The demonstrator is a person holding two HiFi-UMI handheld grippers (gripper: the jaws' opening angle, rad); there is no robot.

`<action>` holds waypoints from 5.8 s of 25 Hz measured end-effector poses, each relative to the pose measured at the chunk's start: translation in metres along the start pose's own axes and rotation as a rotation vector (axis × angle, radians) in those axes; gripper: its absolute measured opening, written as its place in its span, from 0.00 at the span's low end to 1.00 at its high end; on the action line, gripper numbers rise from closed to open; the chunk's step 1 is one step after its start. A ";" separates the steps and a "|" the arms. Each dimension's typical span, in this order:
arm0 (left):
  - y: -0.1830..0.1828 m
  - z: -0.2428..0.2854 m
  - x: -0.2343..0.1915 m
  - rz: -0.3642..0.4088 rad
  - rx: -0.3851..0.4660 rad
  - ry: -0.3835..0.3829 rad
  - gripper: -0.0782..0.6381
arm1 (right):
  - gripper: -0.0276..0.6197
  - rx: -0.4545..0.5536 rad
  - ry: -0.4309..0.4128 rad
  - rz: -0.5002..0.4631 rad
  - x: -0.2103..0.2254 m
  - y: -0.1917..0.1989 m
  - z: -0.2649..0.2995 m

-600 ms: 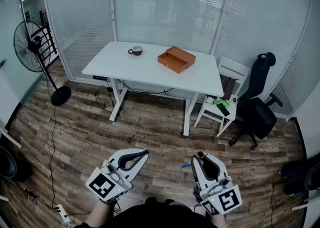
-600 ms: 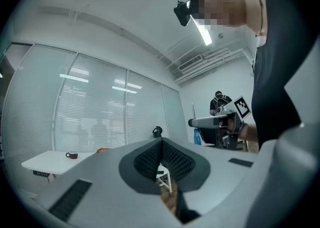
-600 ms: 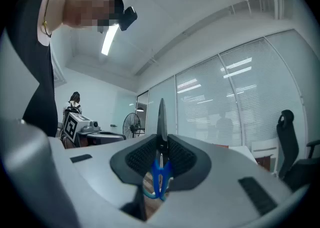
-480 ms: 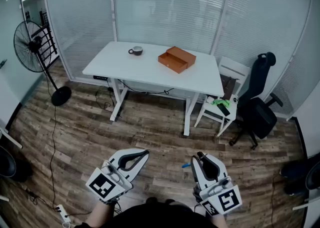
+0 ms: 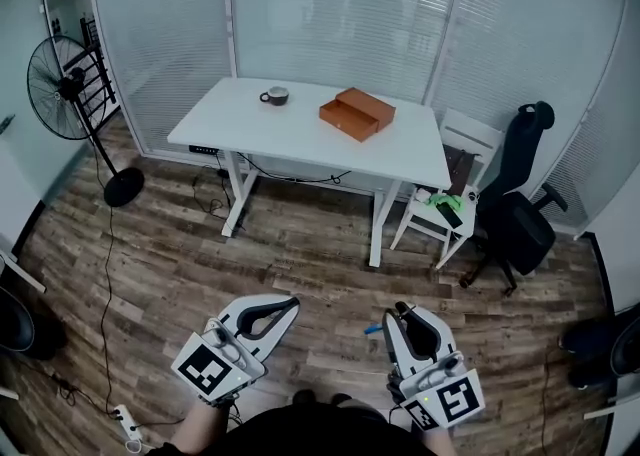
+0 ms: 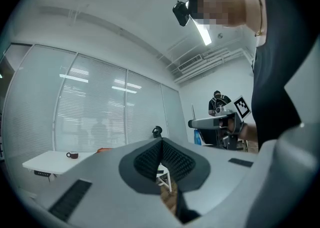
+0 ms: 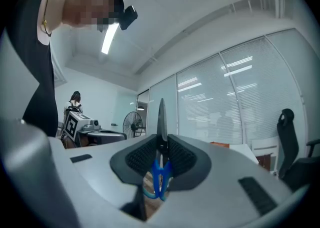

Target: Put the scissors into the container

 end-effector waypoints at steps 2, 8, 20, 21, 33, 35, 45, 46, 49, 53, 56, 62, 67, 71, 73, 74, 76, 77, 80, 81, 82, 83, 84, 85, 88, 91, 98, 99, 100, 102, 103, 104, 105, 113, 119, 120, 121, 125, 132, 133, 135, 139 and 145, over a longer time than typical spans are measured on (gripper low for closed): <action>0.000 -0.003 0.001 -0.003 -0.004 -0.001 0.13 | 0.15 -0.002 -0.002 -0.005 -0.003 0.000 0.000; -0.001 -0.010 0.001 -0.006 -0.004 0.000 0.13 | 0.16 0.000 0.007 0.011 -0.008 0.001 0.000; 0.002 -0.023 0.001 -0.028 0.001 0.003 0.13 | 0.16 -0.018 0.015 0.022 -0.020 0.002 -0.002; 0.002 -0.023 0.000 -0.030 0.001 0.002 0.13 | 0.16 -0.016 0.013 0.020 -0.018 0.000 -0.001; 0.002 -0.009 -0.024 -0.012 -0.012 -0.024 0.13 | 0.16 0.001 -0.019 0.030 -0.001 0.000 0.031; 0.004 -0.002 -0.028 -0.001 -0.019 -0.014 0.13 | 0.16 0.009 -0.022 0.032 0.003 0.000 0.037; 0.017 0.034 -0.062 -0.005 -0.035 -0.027 0.13 | 0.16 0.008 -0.020 0.048 0.043 0.013 0.072; 0.017 0.038 -0.066 -0.004 -0.034 -0.029 0.13 | 0.16 0.011 -0.023 0.048 0.048 0.013 0.077; 0.020 0.053 -0.078 0.002 -0.036 -0.031 0.13 | 0.16 0.018 -0.034 0.049 0.062 0.014 0.093; 0.022 0.073 -0.096 0.007 -0.028 -0.043 0.13 | 0.16 0.024 -0.048 0.050 0.084 0.016 0.116; 0.023 0.088 -0.110 0.002 -0.034 -0.056 0.13 | 0.16 0.022 -0.055 0.053 0.101 0.016 0.132; 0.026 0.122 -0.138 0.006 -0.038 -0.072 0.13 | 0.16 0.025 -0.068 0.056 0.138 0.015 0.164; 0.030 0.158 -0.155 0.009 -0.037 -0.078 0.13 | 0.16 0.022 -0.073 0.059 0.174 0.018 0.182; 0.032 0.184 -0.167 0.018 -0.028 -0.080 0.13 | 0.16 0.026 -0.071 0.052 0.201 0.020 0.193; 0.035 0.199 -0.172 0.022 -0.031 -0.074 0.13 | 0.16 0.028 -0.066 0.051 0.215 0.022 0.197; 0.036 0.206 -0.173 0.026 -0.031 -0.069 0.13 | 0.16 0.029 -0.065 0.051 0.223 0.022 0.199; 0.037 0.221 -0.176 0.038 -0.027 -0.063 0.13 | 0.16 0.030 -0.064 0.050 0.238 0.023 0.203; 0.037 0.227 -0.178 0.041 -0.027 -0.063 0.13 | 0.16 0.031 -0.064 0.049 0.245 0.024 0.205; 0.039 0.239 -0.183 0.042 -0.029 -0.077 0.13 | 0.16 0.039 -0.059 0.048 0.263 0.024 0.214; 0.040 0.242 -0.185 0.040 -0.034 -0.083 0.13 | 0.16 0.041 -0.059 0.048 0.268 0.025 0.217; 0.042 0.243 -0.186 0.036 -0.040 -0.087 0.13 | 0.16 0.043 -0.061 0.049 0.271 0.025 0.219; 0.044 0.244 -0.187 0.033 -0.047 -0.090 0.13 | 0.16 0.044 -0.065 0.051 0.272 0.026 0.221; 0.046 0.244 -0.187 0.029 -0.054 -0.092 0.13 | 0.16 0.045 -0.071 0.053 0.272 0.027 0.222; 0.048 0.243 -0.188 0.026 -0.062 -0.094 0.13 | 0.16 0.045 -0.077 0.057 0.271 0.029 0.223; 0.051 0.246 -0.189 0.028 -0.071 -0.095 0.13 | 0.16 0.041 -0.087 0.067 0.270 0.034 0.225; 0.049 0.250 -0.187 0.029 -0.058 -0.091 0.13 | 0.16 0.036 -0.090 0.075 0.271 0.036 0.226; 0.049 0.250 -0.192 0.050 -0.049 -0.089 0.13 | 0.16 0.043 -0.091 0.071 0.272 0.037 0.230; 0.049 0.249 -0.193 0.047 -0.045 -0.094 0.13 | 0.16 0.040 -0.096 0.072 0.272 0.038 0.233; 0.049 0.248 -0.194 0.044 -0.045 -0.099 0.13 | 0.16 0.039 -0.101 0.072 0.271 0.038 0.235; 0.049 0.245 -0.197 0.041 -0.053 -0.110 0.13 | 0.16 0.042 -0.114 0.067 0.268 0.036 0.238; 0.048 0.244 -0.199 0.040 -0.053 -0.115 0.13 | 0.16 0.044 -0.120 0.063 0.267 0.034 0.240; 0.047 0.243 -0.200 0.041 -0.049 -0.120 0.13 | 0.16 0.044 -0.124 0.061 0.267 0.033 0.241; 0.047 0.242 -0.201 0.043 -0.045 -0.123 0.13 | 0.16 0.044 -0.127 0.060 0.266 0.032 0.242; 0.051 0.248 -0.198 0.041 -0.053 -0.121 0.13 | 0.16 0.028 -0.133 0.071 0.271 0.038 0.244; 0.051 0.243 -0.199 0.047 -0.091 -0.143 0.13 | 0.16 0.031 -0.154 0.091 0.271 0.039 0.250; 0.051 0.243 -0.200 0.051 -0.093 -0.144 0.13 | 0.16 0.031 -0.157 0.094 0.271 0.040 0.251; 0.051 0.244 -0.201 0.057 -0.091 -0.143 0.13 | 0.16 0.030 -0.158 0.097 0.272 0.042 0.252; 0.057 0.245 -0.206 0.050 -0.104 -0.137 0.13 | 0.16 0.017 -0.153 0.106 0.277 0.048 0.260; 0.060 0.261 -0.236 0.074 -0.089 -0.113 0.13 | 0.16 0.015 -0.140 0.082 0.288 0.049 0.284; 0.061 0.264 -0.242 0.072 -0.091 -0.112 0.13 | 0.16 0.013 -0.135 0.083 0.291 0.050 0.289; 0.061 0.270 -0.256 0.073 -0.084 -0.113 0.13 | 0.16 0.011 -0.130 0.086 0.297 0.052 0.301; 0.066 0.283 -0.285 0.082 -0.064 -0.105 0.13 | 0.16 0.011 -0.120 0.083 0.307 0.057 0.327; 0.076 0.304 -0.329 0.075 -0.056 -0.085 0.13 | 0.16 0.010 -0.091 0.077 0.322 0.064 0.366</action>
Point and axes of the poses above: the fingertips, and each gripper's own axes: z forward along the fingers, x to its right, y out of its underside, the point moved 8 cm from there along -z, backward along the fingers, and after that the axes turned 2 degrees about -x, right-handed, at the moved point
